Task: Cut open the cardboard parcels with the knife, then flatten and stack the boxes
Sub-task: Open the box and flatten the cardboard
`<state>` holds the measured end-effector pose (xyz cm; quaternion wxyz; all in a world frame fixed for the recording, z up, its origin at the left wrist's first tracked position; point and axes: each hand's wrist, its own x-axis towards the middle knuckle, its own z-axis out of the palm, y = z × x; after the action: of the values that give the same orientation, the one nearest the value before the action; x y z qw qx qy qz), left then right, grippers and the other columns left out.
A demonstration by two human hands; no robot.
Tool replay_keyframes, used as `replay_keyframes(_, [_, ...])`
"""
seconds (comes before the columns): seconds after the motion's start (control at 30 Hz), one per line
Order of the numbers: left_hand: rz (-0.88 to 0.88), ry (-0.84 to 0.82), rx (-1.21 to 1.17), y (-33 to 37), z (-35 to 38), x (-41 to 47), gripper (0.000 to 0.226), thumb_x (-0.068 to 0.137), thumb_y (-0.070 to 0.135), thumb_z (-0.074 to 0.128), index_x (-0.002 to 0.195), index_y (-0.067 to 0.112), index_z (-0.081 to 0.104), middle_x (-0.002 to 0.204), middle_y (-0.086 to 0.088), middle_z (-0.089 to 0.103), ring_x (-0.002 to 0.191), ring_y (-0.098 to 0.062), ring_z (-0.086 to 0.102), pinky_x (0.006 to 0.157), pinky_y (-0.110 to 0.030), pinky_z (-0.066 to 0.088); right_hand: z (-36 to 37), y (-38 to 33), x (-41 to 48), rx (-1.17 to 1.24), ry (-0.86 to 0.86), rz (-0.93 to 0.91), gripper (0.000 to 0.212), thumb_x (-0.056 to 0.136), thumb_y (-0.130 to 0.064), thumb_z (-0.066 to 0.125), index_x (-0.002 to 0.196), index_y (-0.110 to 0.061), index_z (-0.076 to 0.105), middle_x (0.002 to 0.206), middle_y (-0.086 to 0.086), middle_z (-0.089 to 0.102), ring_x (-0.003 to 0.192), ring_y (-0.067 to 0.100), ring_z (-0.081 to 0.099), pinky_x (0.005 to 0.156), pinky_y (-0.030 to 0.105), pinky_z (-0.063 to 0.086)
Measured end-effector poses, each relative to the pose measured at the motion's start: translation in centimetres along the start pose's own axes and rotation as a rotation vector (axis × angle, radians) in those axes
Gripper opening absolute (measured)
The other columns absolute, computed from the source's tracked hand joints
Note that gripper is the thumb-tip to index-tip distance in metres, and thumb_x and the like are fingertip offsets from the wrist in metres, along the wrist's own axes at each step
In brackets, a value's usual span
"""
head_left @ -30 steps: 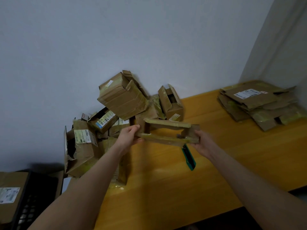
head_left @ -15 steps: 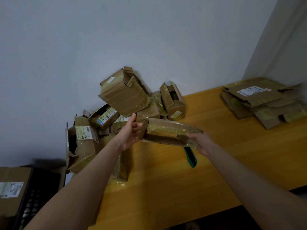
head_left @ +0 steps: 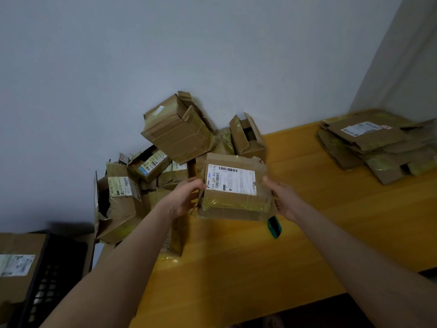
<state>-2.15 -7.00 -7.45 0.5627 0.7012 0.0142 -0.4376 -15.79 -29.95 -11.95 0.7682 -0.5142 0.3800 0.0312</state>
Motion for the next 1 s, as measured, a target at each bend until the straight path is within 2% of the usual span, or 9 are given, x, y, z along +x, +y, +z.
replay_keyframes(0.17, [-0.007, -0.003, 0.099, 0.3, 0.6, -0.2, 0.081, 0.072, 0.031, 0.079, 0.140, 0.009, 0.041, 0.117, -0.011, 0.068, 0.111, -0.028, 0.062, 0.091, -0.040, 0.051, 0.6, 0.4, 0.1, -0.105, -0.026, -0.007, 0.068, 0.081, -0.021, 0.076, 0.140, -0.010, 0.044, 0.116, 0.007, 0.066, 0.087, 0.015, 0.067, 0.056, 0.025, 0.054])
replay_keyframes(0.23, [-0.018, 0.048, 0.097, -0.1, 0.6, -0.1, 0.085, 0.067, 0.033, 0.080, 0.138, 0.005, 0.041, 0.109, -0.011, 0.071, 0.104, -0.028, 0.067, 0.094, -0.044, 0.052, 1.0, 0.5, 0.3, -0.120, -0.041, -0.023, 0.083, 0.074, -0.020, 0.081, 0.144, -0.010, 0.038, 0.122, 0.008, 0.063, 0.094, 0.017, 0.066, 0.068, 0.030, 0.057])
replay_keyframes(0.33, [-0.022, 0.158, -0.034, -0.6, 0.4, 0.2, 0.043, 0.087, 0.016, 0.069, 0.124, 0.001, 0.051, 0.097, -0.014, 0.073, 0.086, -0.025, 0.072, 0.072, -0.038, 0.060, 0.6, 0.8, 0.7, -0.155, -0.031, 0.019, 0.103, 0.068, -0.034, 0.084, 0.151, -0.015, 0.025, 0.142, 0.007, 0.048, 0.125, 0.027, 0.050, 0.105, 0.045, 0.043])
replay_keyframes(0.4, [-0.017, 0.205, -0.047, -0.5, 0.3, -0.1, 0.022, 0.093, 0.011, 0.061, 0.113, 0.003, 0.055, 0.087, -0.012, 0.073, 0.070, -0.021, 0.072, 0.058, -0.032, 0.060, 0.0, 1.0, 0.8, -0.138, -0.024, 0.074, 0.107, 0.066, -0.038, 0.085, 0.151, -0.018, 0.023, 0.147, 0.008, 0.042, 0.131, 0.028, 0.045, 0.108, 0.044, 0.039])
replay_keyframes(0.5, [0.005, 0.188, -0.010, -0.5, 0.4, -0.3, 0.010, 0.094, 0.011, 0.059, 0.104, 0.008, 0.058, 0.087, -0.011, 0.072, 0.069, -0.019, 0.071, 0.057, -0.031, 0.060, -0.1, 1.6, 0.7, -0.241, 0.009, 0.105, 0.083, 0.070, -0.023, 0.085, 0.141, -0.012, 0.041, 0.134, 0.008, 0.055, 0.118, 0.025, 0.053, 0.101, 0.040, 0.044])
replay_keyframes(0.6, [0.025, 0.267, 0.099, -0.7, 0.6, 0.2, 0.012, 0.093, 0.015, 0.063, 0.103, 0.010, 0.059, 0.090, -0.009, 0.072, 0.076, -0.021, 0.070, 0.071, -0.036, 0.060, 0.4, 2.3, 1.3, -0.251, 0.148, 0.039, 0.071, 0.073, -0.003, 0.081, 0.135, -0.004, 0.045, 0.129, 0.015, 0.057, 0.112, 0.029, 0.057, 0.097, 0.044, 0.048])
replay_keyframes(0.7, [0.078, 0.425, 0.255, -1.2, 0.8, 1.0, 0.017, 0.093, 0.016, 0.063, 0.108, 0.012, 0.059, 0.096, -0.006, 0.070, 0.081, -0.021, 0.070, 0.072, -0.036, 0.059, 1.5, 2.6, 1.6, -0.503, 0.205, 0.030, 0.072, 0.083, -0.008, 0.074, 0.143, -0.006, 0.034, 0.139, 0.014, 0.047, 0.124, 0.032, 0.049, 0.100, 0.042, 0.044])
replay_keyframes(0.8, [0.078, 0.534, 0.337, -2.4, 0.7, 1.7, 0.012, 0.093, 0.018, 0.062, 0.104, 0.018, 0.057, 0.100, -0.005, 0.068, 0.088, -0.023, 0.069, 0.079, -0.042, 0.059, 2.1, 3.2, 1.9, -0.735, 0.236, 0.016, 0.065, 0.089, -0.021, 0.068, 0.144, -0.011, 0.034, 0.139, 0.013, 0.045, 0.119, 0.033, 0.051, 0.096, 0.043, 0.047])
replay_keyframes(1.0, [-0.100, 0.565, 0.142, -7.0, 2.9, 3.2, 0.025, 0.092, 0.014, 0.063, 0.115, 0.007, 0.057, 0.110, -0.015, 0.067, 0.084, -0.024, 0.064, 0.075, -0.038, 0.055, 1.8, 5.7, 1.8, -0.940, 0.218, -0.079, 0.048, 0.092, -0.026, 0.063, 0.137, -0.018, 0.048, 0.133, 0.008, 0.054, 0.113, 0.028, 0.056, 0.088, 0.036, 0.051])
